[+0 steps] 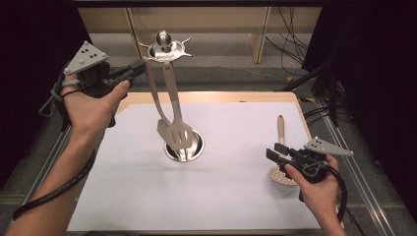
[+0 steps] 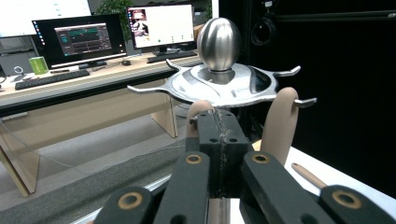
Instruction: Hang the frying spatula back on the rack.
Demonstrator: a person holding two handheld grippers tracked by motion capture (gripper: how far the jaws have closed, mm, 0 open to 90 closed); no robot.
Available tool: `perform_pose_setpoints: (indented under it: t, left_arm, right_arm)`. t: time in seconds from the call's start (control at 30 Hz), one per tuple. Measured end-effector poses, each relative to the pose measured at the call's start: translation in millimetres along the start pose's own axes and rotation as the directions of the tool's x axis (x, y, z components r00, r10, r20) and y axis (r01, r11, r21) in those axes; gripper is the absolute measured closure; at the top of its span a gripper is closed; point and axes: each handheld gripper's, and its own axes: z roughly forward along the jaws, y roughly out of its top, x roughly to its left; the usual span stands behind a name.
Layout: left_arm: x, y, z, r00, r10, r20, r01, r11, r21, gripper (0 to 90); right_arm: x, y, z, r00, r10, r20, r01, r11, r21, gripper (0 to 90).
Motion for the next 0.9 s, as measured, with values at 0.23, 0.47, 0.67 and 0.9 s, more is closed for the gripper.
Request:
perform_pose_setpoints:
  t: [0.23, 0.47, 0.67, 0.9]
  left_arm:
    - [1.0, -0.1, 0.6, 1.0000, -0.005, 0.004, 0.005, 1.0000, -0.003, 89.3]
    - [5.2, 0.6, -1.1, 0.9999, -0.004, -0.015, 0.004, 1.0000, -0.007, 89.4]
    - [9.4, 1.8, 0.9, 0.9995, -0.004, -0.032, 0.004, 1.0000, -0.006, 89.3]
    - [15.6, 2.0, 6.8, 0.9986, -0.006, -0.053, 0.006, 1.0000, 0.000, 89.4]
  right_arm:
    - [-1.0, -0.5, -0.5, 1.0000, -0.003, -0.006, 0.003, 1.000, -0.004, 56.4]
    - [-2.4, -1.0, -0.5, 0.9998, -0.019, 0.000, 0.019, 1.000, -0.007, 56.4]
    - [-0.6, -0.9, 0.1, 0.9999, 0.011, -0.009, -0.011, 1.000, 0.005, 56.4]
    - [-0.7, -0.8, -0.5, 1.0000, 0.007, -0.005, -0.007, 1.000, 0.004, 56.4]
